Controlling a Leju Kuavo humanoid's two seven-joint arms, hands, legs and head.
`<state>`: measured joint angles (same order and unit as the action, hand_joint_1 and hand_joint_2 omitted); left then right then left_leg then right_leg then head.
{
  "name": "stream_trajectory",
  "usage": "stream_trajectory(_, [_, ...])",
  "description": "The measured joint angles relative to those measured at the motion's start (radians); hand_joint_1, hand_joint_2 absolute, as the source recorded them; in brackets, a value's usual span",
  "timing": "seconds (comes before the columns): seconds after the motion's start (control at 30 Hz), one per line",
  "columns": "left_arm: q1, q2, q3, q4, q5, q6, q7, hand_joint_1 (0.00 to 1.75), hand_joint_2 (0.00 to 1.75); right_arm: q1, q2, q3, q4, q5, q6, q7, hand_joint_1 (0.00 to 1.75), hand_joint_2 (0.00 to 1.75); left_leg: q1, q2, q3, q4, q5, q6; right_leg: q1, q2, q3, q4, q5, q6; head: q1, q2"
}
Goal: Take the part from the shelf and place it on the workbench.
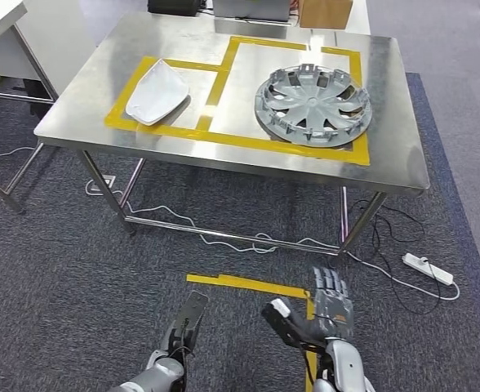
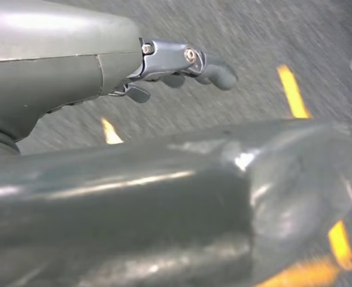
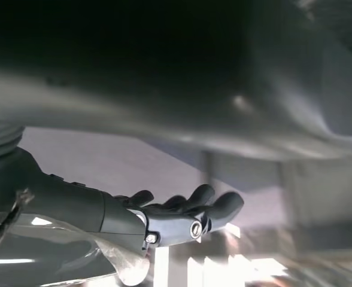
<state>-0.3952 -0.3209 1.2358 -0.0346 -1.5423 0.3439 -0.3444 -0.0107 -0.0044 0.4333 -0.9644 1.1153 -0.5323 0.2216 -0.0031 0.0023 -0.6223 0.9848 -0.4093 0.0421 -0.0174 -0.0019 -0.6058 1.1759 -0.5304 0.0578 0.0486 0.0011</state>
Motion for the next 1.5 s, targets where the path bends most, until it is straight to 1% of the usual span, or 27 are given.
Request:
stream_trajectory(0.07, [0.112,0.060,0.007,-0.043,0.015,-0.083,-0.085,0.00,0.00,0.049,0.005,-0.082,0.038,-0.078,-0.059,-0.051,0.00,0.00,-0.003,0.008,-0.004,0.003,0.007,-0.008,0.005,0.002,0.114,-0.148,0.006,-0.013,0.000,0.000])
stream_trajectory(0.1, [0.176,0.088,0.011,-0.068,0.017,-0.112,-0.110,0.00,0.00,0.079,0.011,-0.134,0.057,-0.099,-0.081,-0.083,0.00,0.00,-0.004,0.014,-0.003,0.004,0.011,-0.013,0.008,0.004,0.149,-0.200,-0.004,-0.017,-0.001,0.000])
stream_trajectory(0.13, [0.232,0.114,0.016,-0.093,0.018,-0.127,-0.119,0.00,0.00,0.106,0.018,-0.186,0.078,-0.107,-0.096,-0.112,0.00,0.00,-0.004,0.019,-0.006,0.004,0.019,-0.019,0.010,0.005,0.162,-0.225,-0.013,-0.020,-0.002,0.000])
stream_trajectory(0.2, [0.297,0.148,0.023,-0.126,0.013,-0.137,-0.115,0.00,0.00,0.144,0.030,-0.271,0.114,-0.109,-0.101,-0.145,0.00,0.00,-0.003,0.016,-0.017,0.004,0.028,-0.031,0.009,-0.001,0.147,-0.230,-0.004,-0.031,-0.004,0.000])
stream_trajectory(0.23, [0.310,0.159,0.024,-0.137,0.008,-0.144,-0.110,0.00,0.00,0.152,0.038,-0.306,0.130,-0.116,-0.091,-0.155,0.00,0.00,-0.002,0.012,-0.025,0.016,0.010,-0.037,0.007,-0.007,0.137,-0.228,0.004,-0.041,-0.005,0.000])
stream_trajectory(0.27, [0.317,0.165,0.025,-0.145,0.001,-0.152,-0.103,0.00,0.00,0.156,0.050,-0.345,0.147,-0.133,-0.074,-0.171,0.00,0.00,-0.001,0.008,-0.035,0.048,-0.028,-0.043,0.005,-0.012,0.127,-0.228,0.012,-0.051,-0.007,0.000])
stream_trajectory(0.33, [0.333,0.175,0.024,-0.153,-0.011,-0.167,-0.089,0.00,0.00,0.157,0.082,-0.441,0.201,-0.188,-0.032,-0.231,0.00,0.00,0.003,0.006,-0.059,0.170,-0.135,-0.053,0.006,-0.016,0.105,-0.223,0.029,-0.065,-0.011,0.000])
stream_trajectory(0.37, [0.340,0.179,0.024,-0.156,-0.014,-0.170,-0.083,0.00,0.00,0.157,0.098,-0.498,0.236,-0.218,-0.011,-0.263,0.00,0.00,0.004,0.006,-0.068,0.238,-0.172,-0.055,0.007,-0.016,0.092,-0.219,0.038,-0.067,-0.011,0.000])
stream_trajectory(0.4, [0.346,0.184,0.022,-0.158,-0.016,-0.171,-0.077,0.00,0.00,0.158,0.112,-0.556,0.273,-0.243,0.010,-0.285,0.00,0.00,0.005,0.006,-0.067,0.286,-0.186,-0.057,0.008,-0.018,0.077,-0.215,0.048,-0.067,-0.011,0.000])
stream_trajectory(0.47, [0.353,0.191,0.017,-0.162,-0.017,-0.170,-0.061,0.00,0.00,0.156,0.138,-0.670,0.339,-0.277,0.053,-0.286,0.00,0.00,0.005,0.006,-0.024,0.290,-0.146,-0.055,0.008,-0.020,0.041,-0.202,0.066,-0.064,-0.011,0.000])
stream_trajectory(0.53, [0.356,0.198,0.009,-0.165,-0.017,-0.166,-0.033,0.00,0.00,0.150,0.164,-0.775,0.393,-0.290,0.098,-0.236,0.00,0.00,0.004,0.004,0.082,0.168,-0.111,-0.047,0.010,-0.018,0.008,-0.189,0.083,-0.059,-0.011,0.000])
stream_trajectory(0.6, [0.355,0.201,0.004,-0.168,-0.014,-0.158,-0.004,0.00,0.00,0.147,0.195,-0.863,0.432,-0.289,0.135,-0.171,0.00,0.00,0.000,0.002,0.182,0.022,-0.135,-0.036,0.012,-0.016,-0.009,-0.182,0.097,-0.050,-0.011,0.000])
stream_trajectory(0.67, [0.355,0.202,0.004,-0.171,-0.002,-0.148,0.022,0.00,0.00,0.149,0.226,-0.934,0.453,-0.271,0.164,-0.130,0.00,0.00,-0.004,0.002,0.208,-0.032,-0.151,-0.027,0.010,-0.017,-0.012,-0.182,0.114,-0.038,-0.011,0.000])
stream_trajectory(0.73, [0.359,0.202,0.010,-0.171,0.016,-0.139,0.045,0.00,0.00,0.151,0.251,-0.998,0.458,-0.240,0.190,-0.118,0.00,0.00,-0.003,0.006,0.193,-0.032,-0.133,-0.015,0.007,-0.014,-0.022,-0.172,0.109,-0.026,-0.012,0.000])
stream_trajectory(0.8, [0.363,0.203,0.016,-0.175,0.029,-0.130,0.057,0.00,0.00,0.153,0.270,-1.054,0.458,-0.210,0.212,-0.128,0.00,0.00,0.000,0.010,0.172,-0.035,-0.111,-0.003,0.005,-0.007,-0.055,-0.094,0.042,-0.017,-0.009,0.000])
stream_trajectory(0.87, [0.368,0.205,0.021,-0.181,0.033,-0.121,0.061,0.00,0.00,0.152,0.282,-1.102,0.457,-0.186,0.229,-0.147,0.00,0.00,-0.001,0.011,0.146,-0.033,-0.091,0.000,0.005,-0.003,-0.097,0.042,-0.046,-0.010,-0.006,0.000])
stream_trajectory(0.9, [0.370,0.207,0.024,-0.183,0.034,-0.116,0.062,0.00,0.00,0.151,0.286,-1.121,0.456,-0.176,0.234,-0.157,0.00,0.00,-0.001,0.012,0.133,-0.031,-0.082,-0.001,0.005,-0.002,-0.102,0.089,-0.071,-0.008,-0.006,0.000])
stream_trajectory(0.93, [0.371,0.208,0.027,-0.185,0.035,-0.110,0.061,0.00,0.00,0.151,0.290,-1.142,0.455,-0.164,0.238,-0.168,0.00,0.00,-0.001,0.012,0.121,-0.028,-0.074,-0.002,0.005,-0.002,-0.087,0.099,-0.078,-0.008,-0.006,0.000])
stream_trajectory(0.97, [0.373,0.208,0.030,-0.187,0.035,-0.102,0.058,0.00,0.00,0.149,0.294,-1.162,0.454,-0.150,0.243,-0.183,0.00,0.00,-0.001,0.012,0.111,-0.025,-0.068,-0.005,0.005,-0.002,-0.051,0.065,-0.067,-0.008,-0.006,0.000])
stream_trajectory(1.07, [0.374,0.208,0.038,-0.193,0.026,-0.079,0.044,0.00,0.00,0.132,0.305,-1.231,0.446,-0.104,0.262,-0.234,0.00,0.00,-0.003,0.012,0.091,-0.011,-0.055,-0.016,0.006,-0.002,0.104,-0.151,-0.016,-0.019,-0.006,0.000])
stream_trajectory(1.1, [0.373,0.209,0.039,-0.195,0.022,-0.076,0.040,0.00,0.00,0.125,0.309,-1.255,0.443,-0.093,0.268,-0.245,0.00,0.00,-0.004,0.013,0.086,-0.006,-0.052,-0.021,0.007,-0.001,0.130,-0.195,-0.011,-0.025,-0.007,0.000])
stream_trajectory(1.23, [0.373,0.211,0.040,-0.201,0.008,-0.107,0.031,0.00,0.00,0.113,0.318,-1.330,0.441,-0.061,0.291,-0.265,0.00,0.00,-0.001,0.011,0.076,0.007,-0.049,-0.042,0.010,-0.005,0.131,-0.216,0.001,-0.055,-0.008,0.000])
stream_trajectory(1.3, [0.374,0.213,0.040,-0.202,0.003,-0.147,0.032,0.00,0.00,0.108,0.320,-1.359,0.442,-0.050,0.299,-0.268,0.00,0.00,0.002,0.008,0.049,0.076,-0.104,-0.053,0.008,-0.009,0.122,-0.218,0.012,-0.070,-0.012,0.000])
stream_trajectory(1.37, [0.374,0.212,0.040,-0.202,-0.004,-0.188,0.036,0.00,0.00,0.101,0.320,-1.387,0.444,-0.043,0.304,-0.270,0.00,0.00,0.005,0.006,-0.002,0.213,-0.186,-0.062,0.010,-0.011,0.110,-0.217,0.020,-0.076,-0.017,0.000])
stream_trajectory(1.4, [0.374,0.211,0.039,-0.202,-0.007,-0.203,0.039,0.00,0.00,0.099,0.320,-1.400,0.445,-0.042,0.305,-0.271,0.00,0.00,0.006,0.006,-0.019,0.268,-0.211,-0.064,0.011,-0.011,0.105,-0.216,0.023,-0.076,-0.017,0.000])
stream_trajectory(1.43, [0.375,0.211,0.039,-0.202,-0.010,-0.212,0.040,0.00,0.00,0.097,0.320,-1.412,0.447,-0.040,0.306,-0.272,0.00,0.00,0.006,0.006,-0.020,0.291,-0.215,-0.063,0.013,-0.011,0.102,-0.215,0.026,-0.076,-0.017,0.000])
stream_trajectory(1.5, [0.376,0.210,0.039,-0.202,-0.012,-0.219,0.041,0.00,0.00,0.096,0.321,-1.429,0.449,-0.038,0.307,-0.272,0.00,0.00,0.006,0.006,0.032,0.215,-0.167,-0.057,0.015,-0.011,0.102,-0.213,0.031,-0.073,-0.017,0.000])
